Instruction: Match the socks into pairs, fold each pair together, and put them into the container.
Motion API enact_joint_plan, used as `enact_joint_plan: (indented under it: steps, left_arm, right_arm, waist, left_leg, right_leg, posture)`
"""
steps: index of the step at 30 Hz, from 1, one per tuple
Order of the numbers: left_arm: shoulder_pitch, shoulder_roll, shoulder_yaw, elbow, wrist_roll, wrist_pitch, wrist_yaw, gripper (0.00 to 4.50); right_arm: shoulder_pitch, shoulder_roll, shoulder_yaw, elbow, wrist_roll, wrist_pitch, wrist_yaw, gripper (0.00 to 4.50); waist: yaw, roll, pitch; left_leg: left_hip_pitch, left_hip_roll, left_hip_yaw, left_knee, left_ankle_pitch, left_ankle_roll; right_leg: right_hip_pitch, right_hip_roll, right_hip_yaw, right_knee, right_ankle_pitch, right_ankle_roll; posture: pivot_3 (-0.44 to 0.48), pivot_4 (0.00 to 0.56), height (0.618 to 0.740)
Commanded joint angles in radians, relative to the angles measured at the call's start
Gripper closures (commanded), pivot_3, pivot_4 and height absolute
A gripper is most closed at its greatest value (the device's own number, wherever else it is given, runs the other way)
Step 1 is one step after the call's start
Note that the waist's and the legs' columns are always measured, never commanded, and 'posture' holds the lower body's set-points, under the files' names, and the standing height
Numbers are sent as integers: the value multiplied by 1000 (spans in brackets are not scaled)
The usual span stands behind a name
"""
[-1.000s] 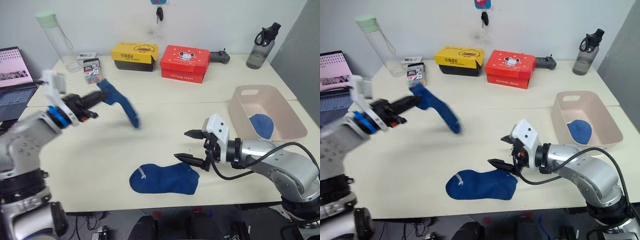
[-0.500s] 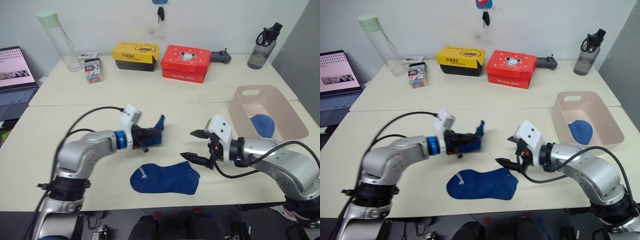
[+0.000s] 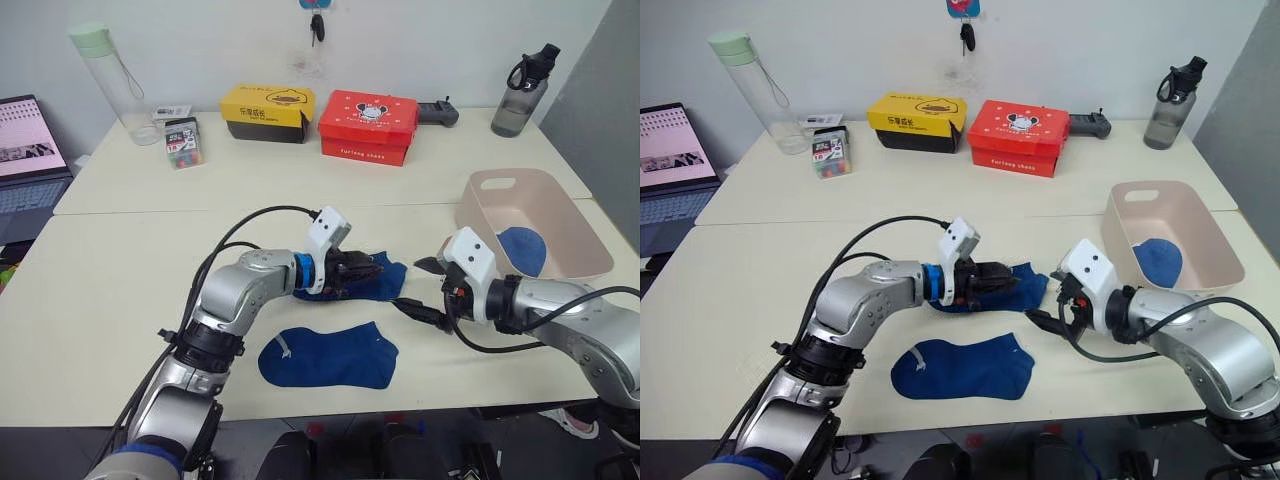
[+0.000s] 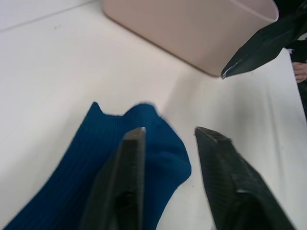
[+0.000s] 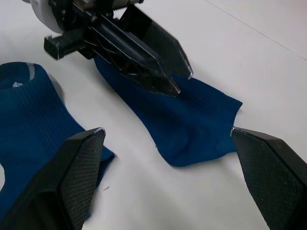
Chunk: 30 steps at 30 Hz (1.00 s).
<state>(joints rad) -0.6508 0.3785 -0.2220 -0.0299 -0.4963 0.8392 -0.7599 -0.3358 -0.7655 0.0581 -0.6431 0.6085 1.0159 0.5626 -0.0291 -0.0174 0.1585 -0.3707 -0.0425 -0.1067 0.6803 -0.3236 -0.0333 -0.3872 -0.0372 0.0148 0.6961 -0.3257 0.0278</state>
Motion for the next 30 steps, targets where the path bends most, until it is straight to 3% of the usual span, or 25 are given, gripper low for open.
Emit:
enact_joint_plan:
  steps: [1, 6, 10, 19, 23, 27, 30]
  left_arm:
    - [-22, 71, 84, -97, -47, 22, -49, 1433]
    - [43, 209, 199, -59, -23, -22, -58, 32]
    - [165, 287, 229, -19, 23, -67, -62, 32]
    - [168, 195, 124, 87, 127, -138, -35, 32]
    - [136, 156, 72, 172, 180, -172, -48, 940]
    - [127, 133, 49, 214, 208, -195, -60, 2133]
    - [131, 107, 72, 199, 189, -182, -61, 3069]
  right_arm:
    - [-12, -5, -28, -37, 8, -20, 15, 0]
    - [-14, 13, -13, 6, -37, -33, -19, 0]
    - [-43, 96, 51, 98, -147, -50, -126, 0]
    - [-105, 273, 101, 349, -315, -116, -254, 0]
    - [-96, 306, 116, 419, -359, -138, -250, 0]
    - [-80, 302, 134, 426, -375, -144, -218, 867]
    - [-63, 310, 136, 393, -372, -145, -204, 1919]
  waist:
    - [-2, 0, 0]
    - [-1, 0, 0]
    - [-2, 0, 0]
    - [14, 0, 0]
    - [12, 1, -1]
    - [12, 1, -1]
    - [12, 1, -1]
  left_leg:
    - [0, 0, 0, 0, 0, 0]
    - [1, 0, 0, 0, 0, 0]
    - [2, 0, 0, -1, 0, 0]
    - [0, -1, -1, 0, 0, 0]
    - [0, -1, 0, 0, 0, -1]
    - [0, -1, 0, 0, 0, -1]
    - [0, -1, -1, 0, 0, -1]
  right_leg:
    - [0, 0, 0, 0, 0, 0]
    - [0, 0, 0, 0, 0, 0]
    - [0, 0, 1, 0, 0, 0]
    - [-1, -1, 0, 0, 0, 0]
    - [-2, -1, 0, 1, 0, 0]
    - [-1, -1, 0, 1, 0, 0]
    - [-1, -1, 0, 1, 0, 0]
  posture:
    - [0, 150, 740]
    - [0, 150, 740]
    - [0, 150, 740]
    - [0, 150, 740]
    - [0, 150, 740]
    - [0, 150, 740]
    - [0, 150, 740]
